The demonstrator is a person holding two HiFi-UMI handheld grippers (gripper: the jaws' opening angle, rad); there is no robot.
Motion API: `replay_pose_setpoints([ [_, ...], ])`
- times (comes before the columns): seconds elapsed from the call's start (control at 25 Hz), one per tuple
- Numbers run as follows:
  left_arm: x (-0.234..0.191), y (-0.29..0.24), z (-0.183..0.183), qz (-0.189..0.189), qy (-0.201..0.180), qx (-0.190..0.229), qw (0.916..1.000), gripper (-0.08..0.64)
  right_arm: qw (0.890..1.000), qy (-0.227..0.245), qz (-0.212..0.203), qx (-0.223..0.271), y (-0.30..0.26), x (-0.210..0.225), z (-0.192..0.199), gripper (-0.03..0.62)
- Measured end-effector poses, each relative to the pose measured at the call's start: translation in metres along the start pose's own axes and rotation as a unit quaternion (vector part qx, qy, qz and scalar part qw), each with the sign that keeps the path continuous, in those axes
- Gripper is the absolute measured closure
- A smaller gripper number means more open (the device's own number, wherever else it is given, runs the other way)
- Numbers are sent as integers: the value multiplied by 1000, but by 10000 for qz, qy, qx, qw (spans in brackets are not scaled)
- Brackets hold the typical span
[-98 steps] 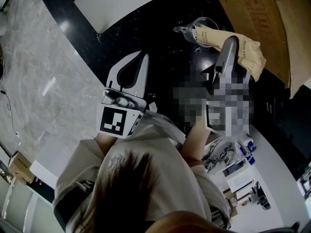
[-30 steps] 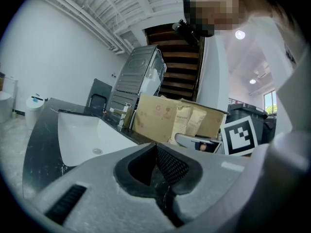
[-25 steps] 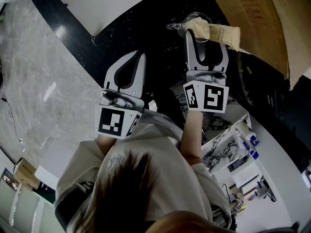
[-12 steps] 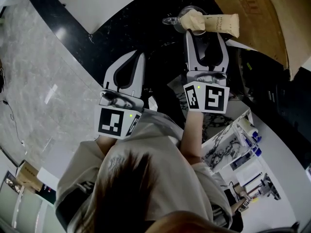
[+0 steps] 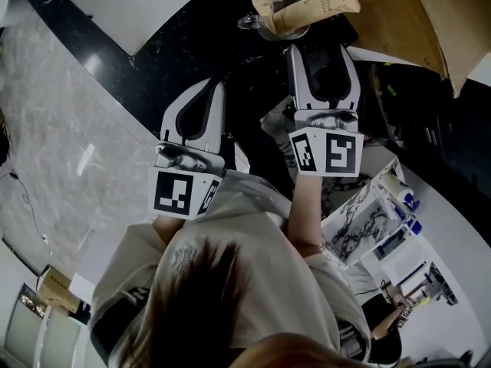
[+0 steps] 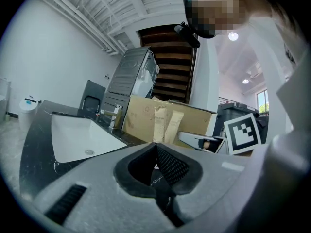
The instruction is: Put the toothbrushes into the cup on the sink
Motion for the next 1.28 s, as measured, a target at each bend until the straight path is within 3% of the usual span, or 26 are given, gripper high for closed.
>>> replay_pose_setpoints([
  [0.4, 15, -1, -9, 174, -102, 70, 9998, 545, 9991, -108, 84, 404, 18, 8, -24, 377],
  [1.04, 36, 11, -49, 864, -190, 266, 9957, 545, 9925, 117, 306, 1177, 61, 0, -106, 534],
  [1.28, 33, 18, -62, 1017, -199, 369, 9939, 545, 9900, 170, 628, 1255, 95, -2, -131, 558],
])
Point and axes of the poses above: the fingertips, and each gripper's own axes: y backward along the fingers, x to its right, z out of its underside, the point moved 10 cm from there along y, backward along the fingers, and after that the axes turned 5 degrees about -y, right-handed, at the moved point
